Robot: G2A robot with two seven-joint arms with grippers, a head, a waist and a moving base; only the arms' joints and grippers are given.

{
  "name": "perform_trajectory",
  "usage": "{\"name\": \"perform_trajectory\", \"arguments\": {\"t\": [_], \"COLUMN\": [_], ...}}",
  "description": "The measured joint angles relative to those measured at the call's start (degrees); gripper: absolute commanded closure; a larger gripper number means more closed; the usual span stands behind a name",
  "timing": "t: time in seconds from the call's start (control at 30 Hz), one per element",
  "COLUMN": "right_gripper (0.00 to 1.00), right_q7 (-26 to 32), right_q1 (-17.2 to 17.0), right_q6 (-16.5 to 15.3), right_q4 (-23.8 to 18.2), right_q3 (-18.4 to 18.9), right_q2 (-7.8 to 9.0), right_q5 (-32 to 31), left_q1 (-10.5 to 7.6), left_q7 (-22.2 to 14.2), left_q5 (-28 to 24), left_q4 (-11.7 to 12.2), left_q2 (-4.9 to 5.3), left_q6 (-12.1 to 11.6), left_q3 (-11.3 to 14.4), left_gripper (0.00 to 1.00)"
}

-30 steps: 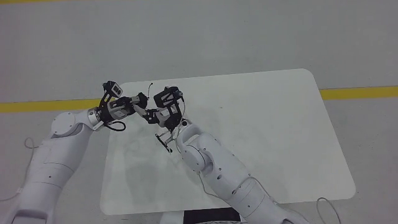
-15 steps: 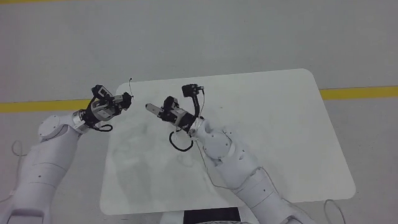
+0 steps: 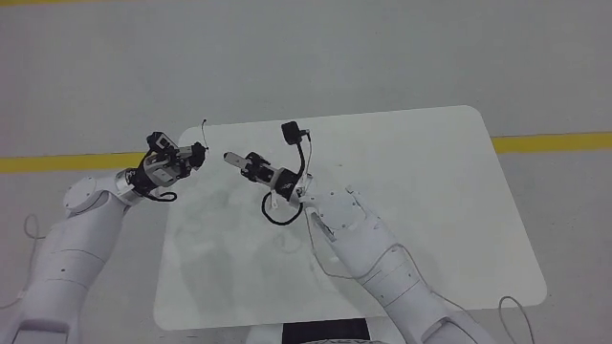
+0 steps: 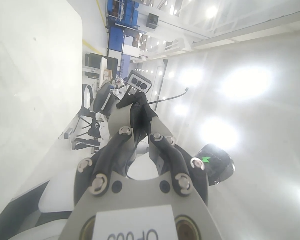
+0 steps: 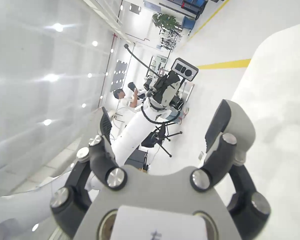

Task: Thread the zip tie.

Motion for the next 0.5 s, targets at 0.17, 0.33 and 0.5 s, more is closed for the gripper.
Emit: {"name": "perform_trajectory", "arguments": {"t": [0.17,0.33,0.5], "right_gripper": [0.0,0.0,0.0], "right_q7": [9.0,16.6,21.1], "right_q1": [1.1,3.9,6.0], "right_q6": [1.2,2.9,3.8], "right_q4": [4.7,10.9,15.7], "right_q3": [0.8,0.7,0.3], "right_q2": [-0.37,-0.97,-1.67], "right_q5": [17.5,32.0,41.6], "left_q1": [1.17,1.84,1.94], "left_q7": [-1.3,-1.2,-1.2], "left_q5": [-1.1,-2.5,-4.9], "left_q4": [-1.9,-3.4,-4.5], "left_q2": [-0.08,0.1,0.39], "left_q6": [0.8,-0.6,-1.4], "left_q3": [0.2,0.7,1.4], "left_gripper": [1.0,1.0,1.0]}}
